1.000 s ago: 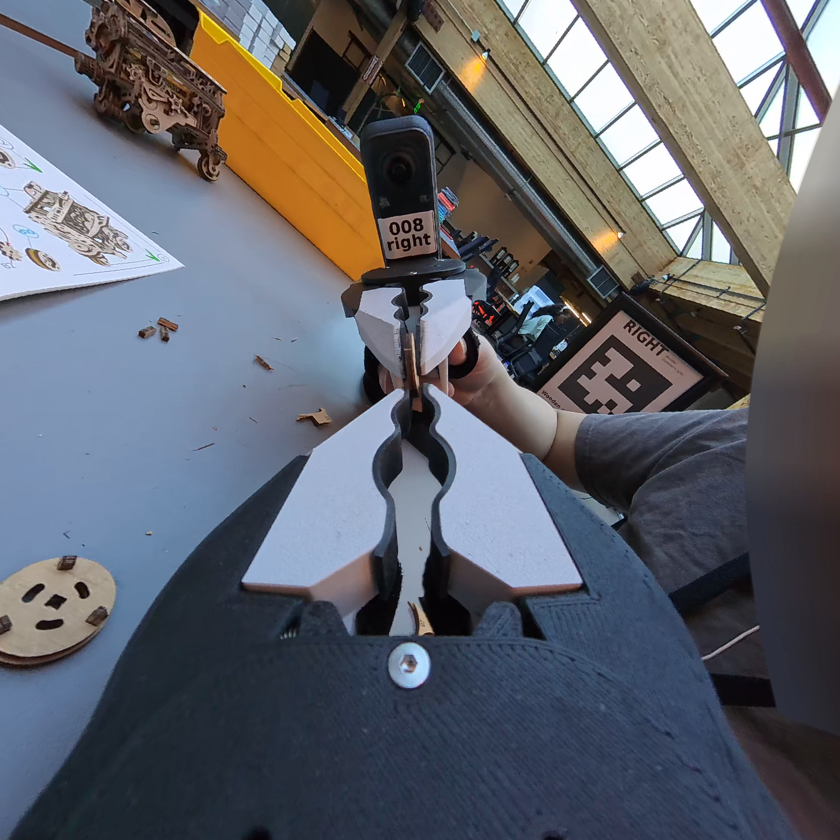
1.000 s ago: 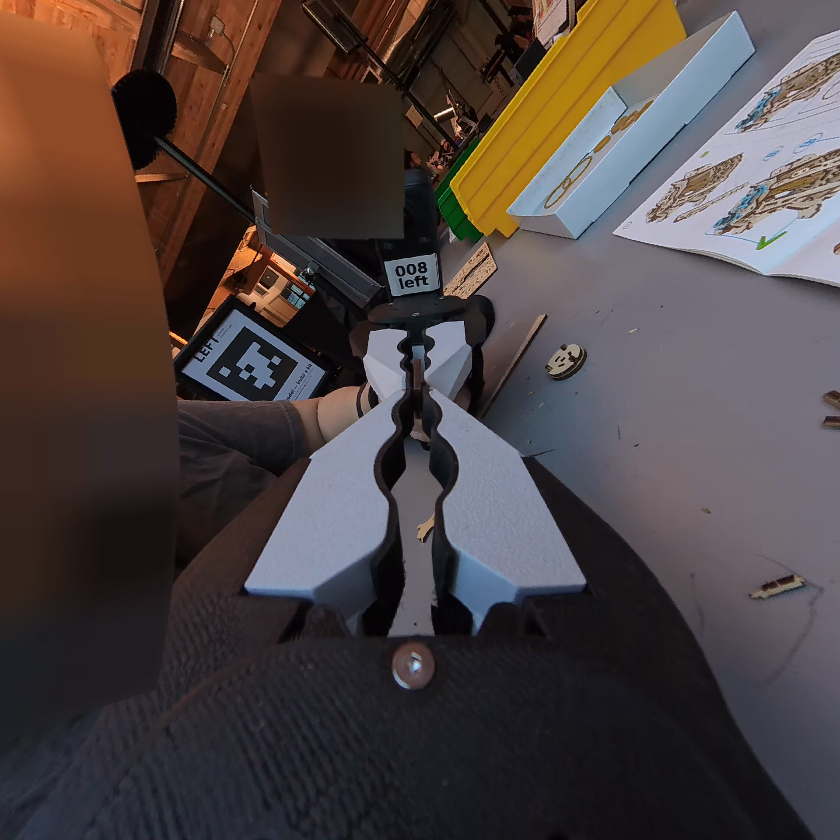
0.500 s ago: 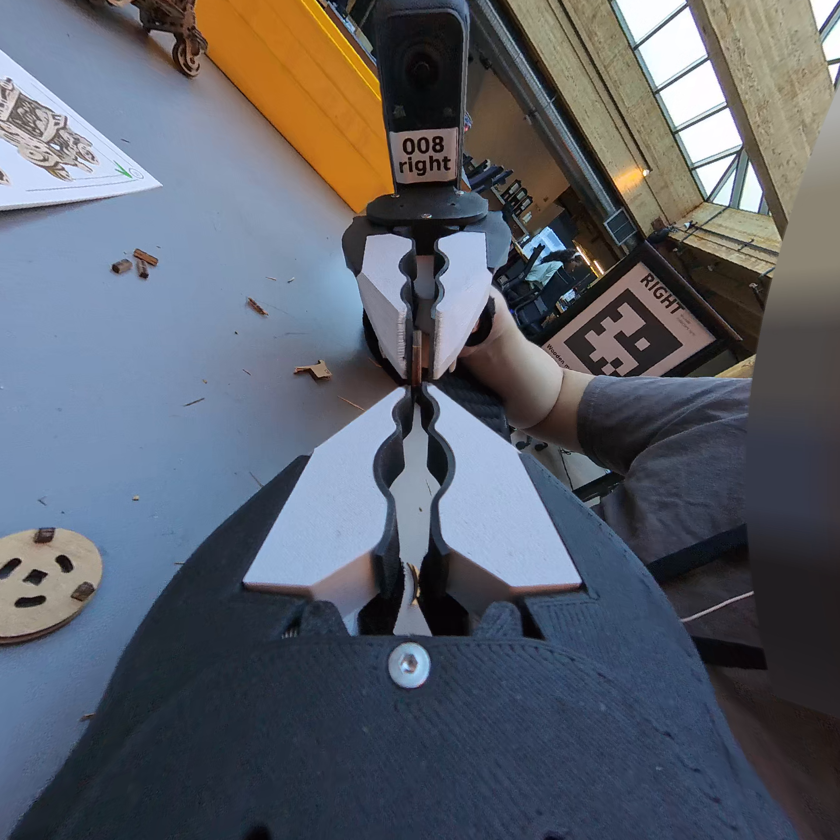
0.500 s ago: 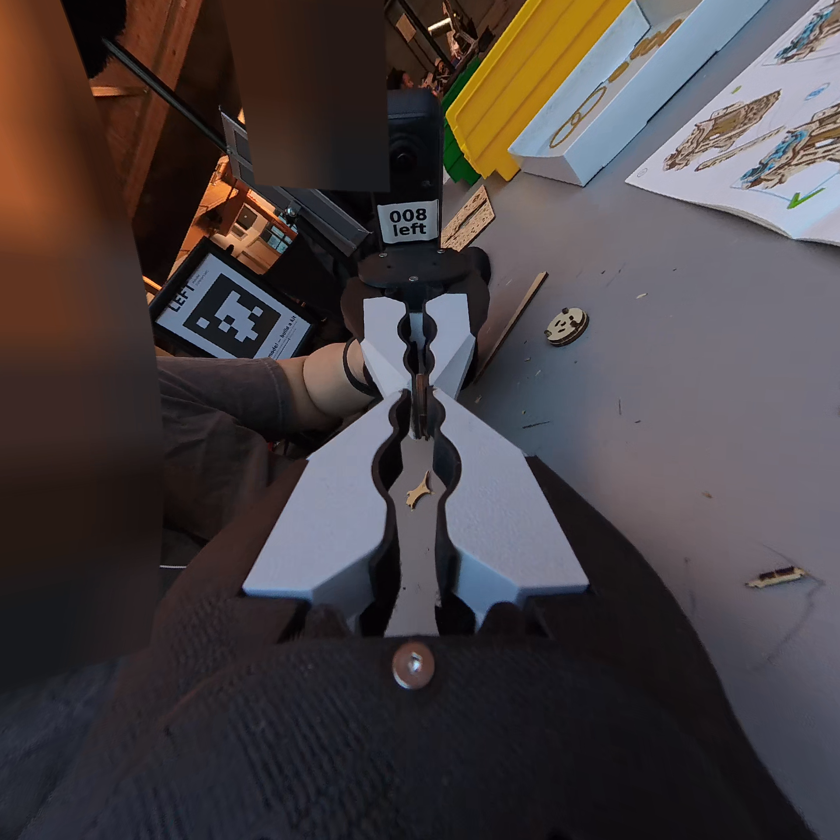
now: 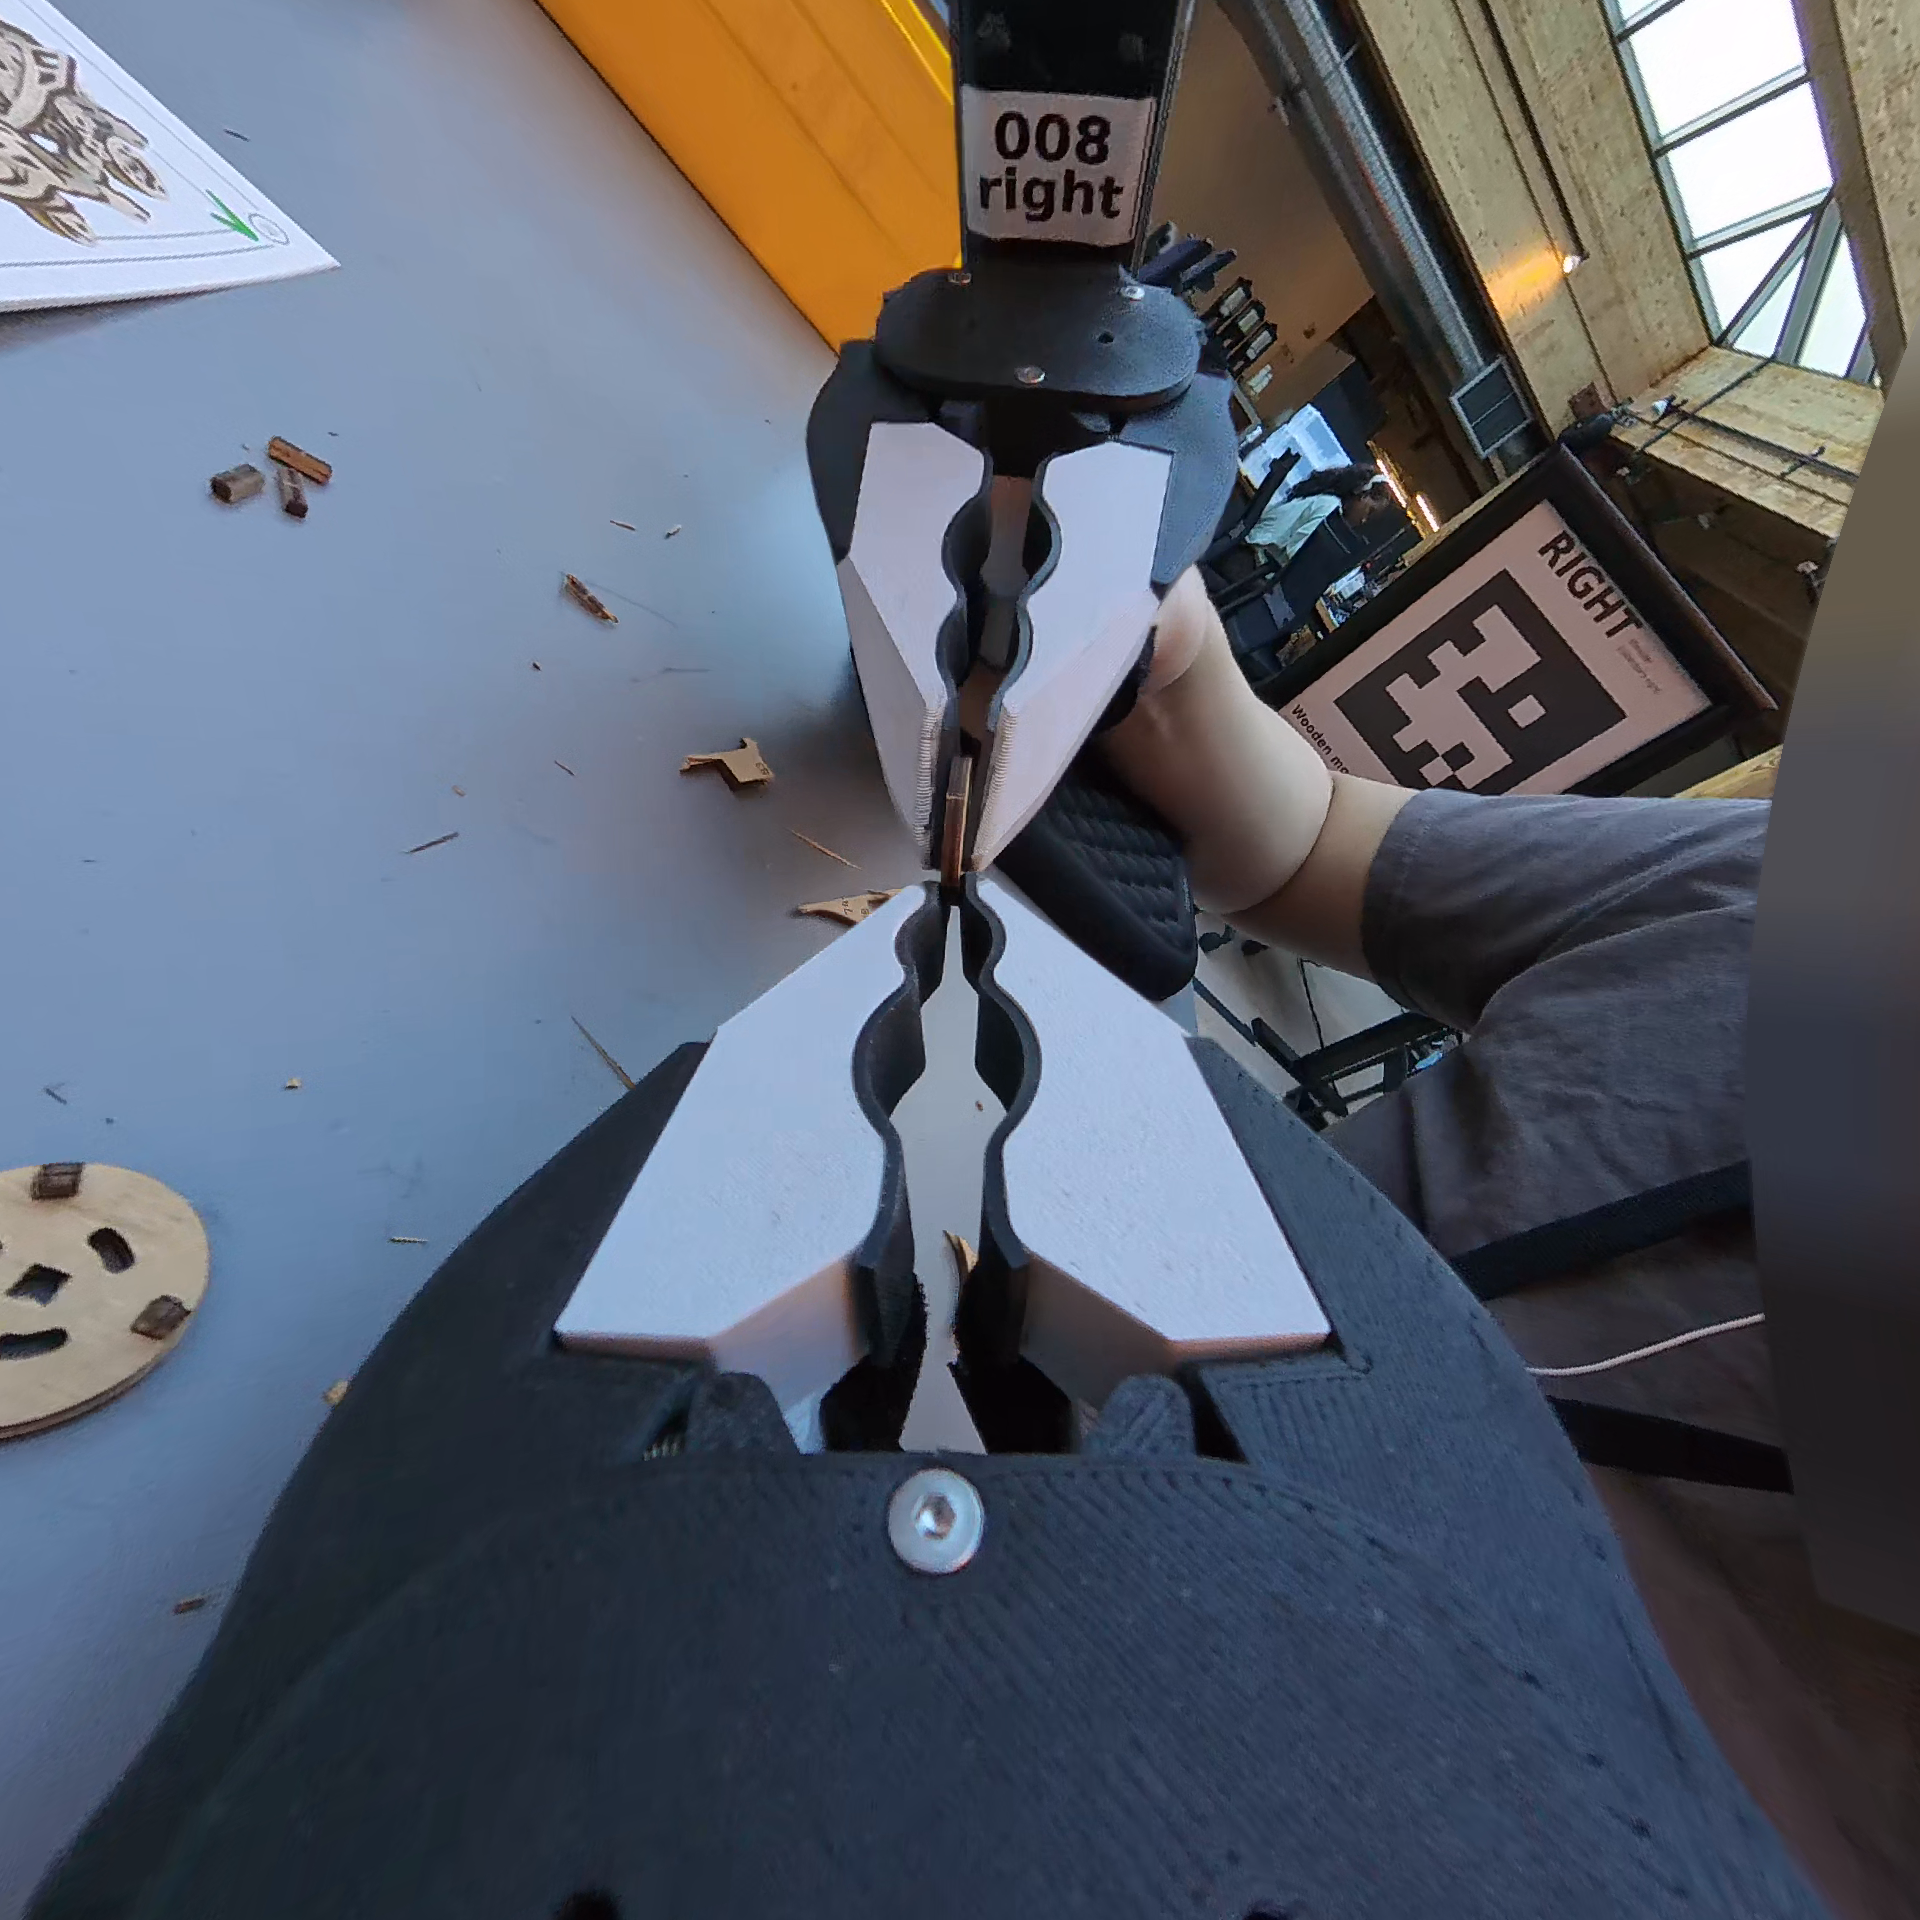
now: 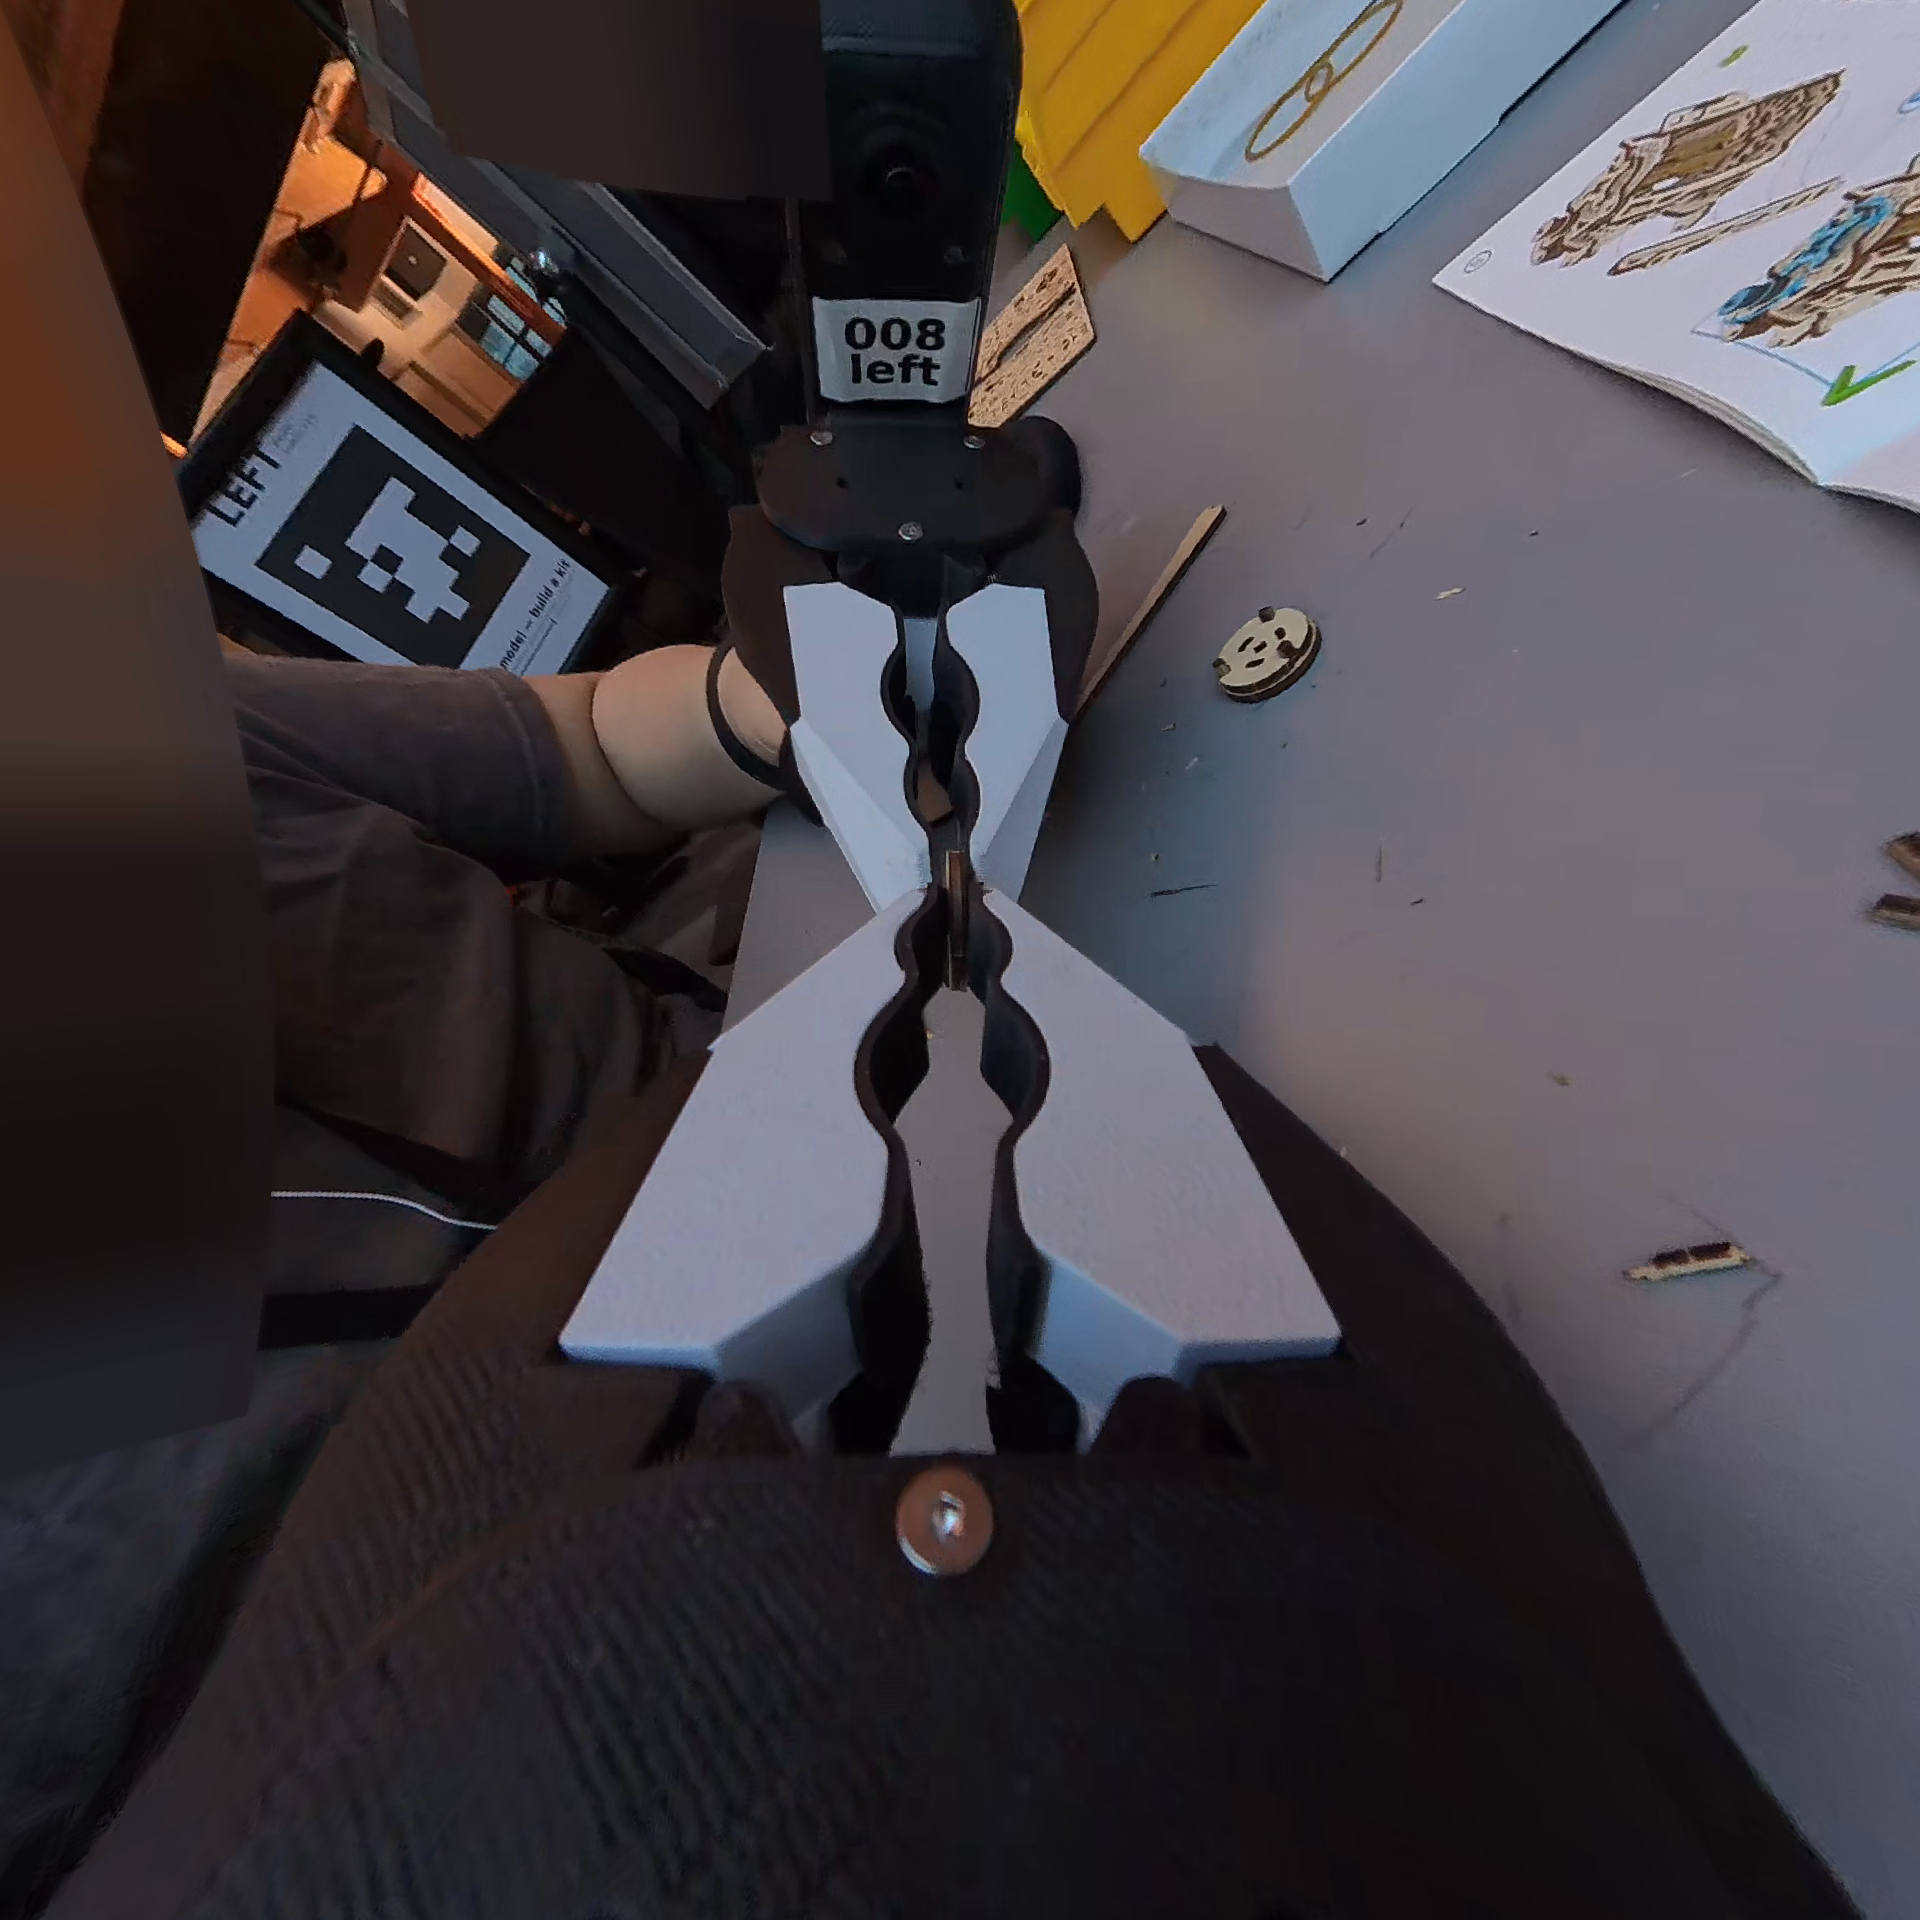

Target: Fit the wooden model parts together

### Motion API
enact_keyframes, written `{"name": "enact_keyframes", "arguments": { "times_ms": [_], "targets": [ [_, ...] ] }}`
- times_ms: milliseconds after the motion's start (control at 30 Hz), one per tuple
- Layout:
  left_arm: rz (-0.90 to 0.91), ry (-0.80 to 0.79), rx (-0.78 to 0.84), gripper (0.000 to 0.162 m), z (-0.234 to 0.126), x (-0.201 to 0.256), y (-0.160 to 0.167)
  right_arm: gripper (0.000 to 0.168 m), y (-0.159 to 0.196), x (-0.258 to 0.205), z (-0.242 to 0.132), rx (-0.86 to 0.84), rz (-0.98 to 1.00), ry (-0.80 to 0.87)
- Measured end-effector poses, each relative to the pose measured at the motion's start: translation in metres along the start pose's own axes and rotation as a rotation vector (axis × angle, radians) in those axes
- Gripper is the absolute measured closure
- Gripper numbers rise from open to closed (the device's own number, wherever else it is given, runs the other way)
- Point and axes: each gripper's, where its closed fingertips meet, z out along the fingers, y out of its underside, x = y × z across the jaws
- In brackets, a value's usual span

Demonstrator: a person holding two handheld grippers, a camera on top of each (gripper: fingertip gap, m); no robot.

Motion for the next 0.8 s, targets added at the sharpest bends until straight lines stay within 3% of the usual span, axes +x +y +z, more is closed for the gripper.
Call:
{"name": "enact_keyframes", "arguments": {
  "times_ms": [800],
  "targets": [
    [-0.077,-0.049,-0.042,0.161,0.000,-0.011,0.010,0.167,0.008,0.011,0.006,-0.043,-0.033,0.082]
  ]
}}
